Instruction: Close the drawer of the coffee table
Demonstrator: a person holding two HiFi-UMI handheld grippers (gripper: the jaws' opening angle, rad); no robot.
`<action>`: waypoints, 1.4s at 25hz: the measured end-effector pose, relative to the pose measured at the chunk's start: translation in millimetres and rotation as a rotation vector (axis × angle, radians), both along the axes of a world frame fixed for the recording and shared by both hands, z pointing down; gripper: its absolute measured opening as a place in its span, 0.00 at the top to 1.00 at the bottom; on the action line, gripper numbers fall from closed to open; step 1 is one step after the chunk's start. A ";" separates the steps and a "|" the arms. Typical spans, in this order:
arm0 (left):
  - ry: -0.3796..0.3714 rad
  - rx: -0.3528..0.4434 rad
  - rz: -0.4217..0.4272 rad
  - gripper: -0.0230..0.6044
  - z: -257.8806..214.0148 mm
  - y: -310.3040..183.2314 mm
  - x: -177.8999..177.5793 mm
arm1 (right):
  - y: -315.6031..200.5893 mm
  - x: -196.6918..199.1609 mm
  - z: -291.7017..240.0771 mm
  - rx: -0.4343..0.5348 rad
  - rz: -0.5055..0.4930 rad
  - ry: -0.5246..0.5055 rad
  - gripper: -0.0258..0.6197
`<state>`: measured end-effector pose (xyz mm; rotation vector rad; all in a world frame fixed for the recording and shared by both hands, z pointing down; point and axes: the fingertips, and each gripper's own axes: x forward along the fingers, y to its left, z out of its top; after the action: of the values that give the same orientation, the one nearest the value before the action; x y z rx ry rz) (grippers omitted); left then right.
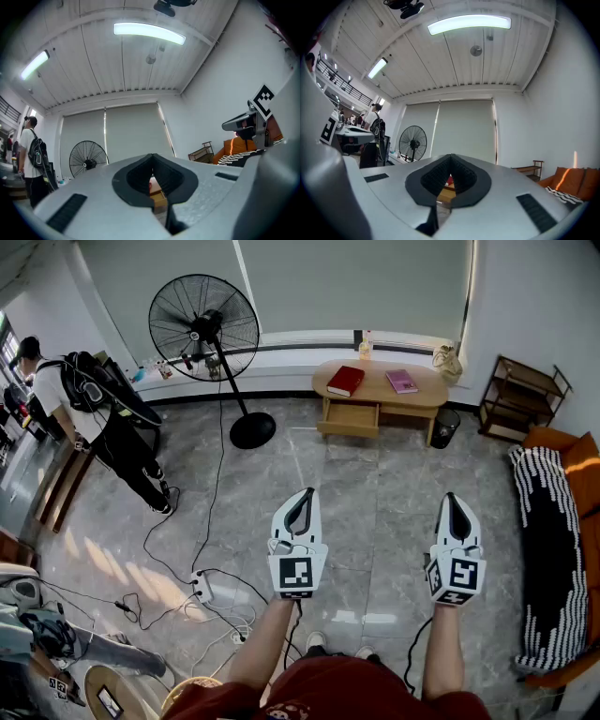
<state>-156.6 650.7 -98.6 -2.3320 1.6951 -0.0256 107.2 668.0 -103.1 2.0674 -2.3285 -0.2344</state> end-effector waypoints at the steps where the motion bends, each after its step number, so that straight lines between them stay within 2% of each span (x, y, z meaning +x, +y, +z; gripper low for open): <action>1: 0.005 -0.003 0.002 0.95 -1.5 -2.0 -6.4 | -2.3 -7.8 -3.4 0.000 0.002 0.005 0.97; 14: 0.014 -0.012 0.043 0.95 7.1 -11.5 -60.7 | -2.1 -75.6 1.7 0.009 0.005 0.003 0.97; 25: 0.014 -0.033 0.086 0.94 12.8 -25.9 -88.8 | -5.3 -109.1 7.2 0.005 0.046 0.010 0.97; 32: 0.028 -0.075 0.081 0.68 28.4 -33.2 -103.1 | -8.3 -127.5 21.0 -0.018 0.055 0.014 0.97; 35: 0.036 -0.092 0.080 0.64 34.4 -40.2 -108.3 | -12.3 -131.8 26.0 -0.028 0.056 0.017 0.97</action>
<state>-264.9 610.6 -64.2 -2.4792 1.6484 -0.0479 -24.6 655.8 -77.1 2.1051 -2.2477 -0.2159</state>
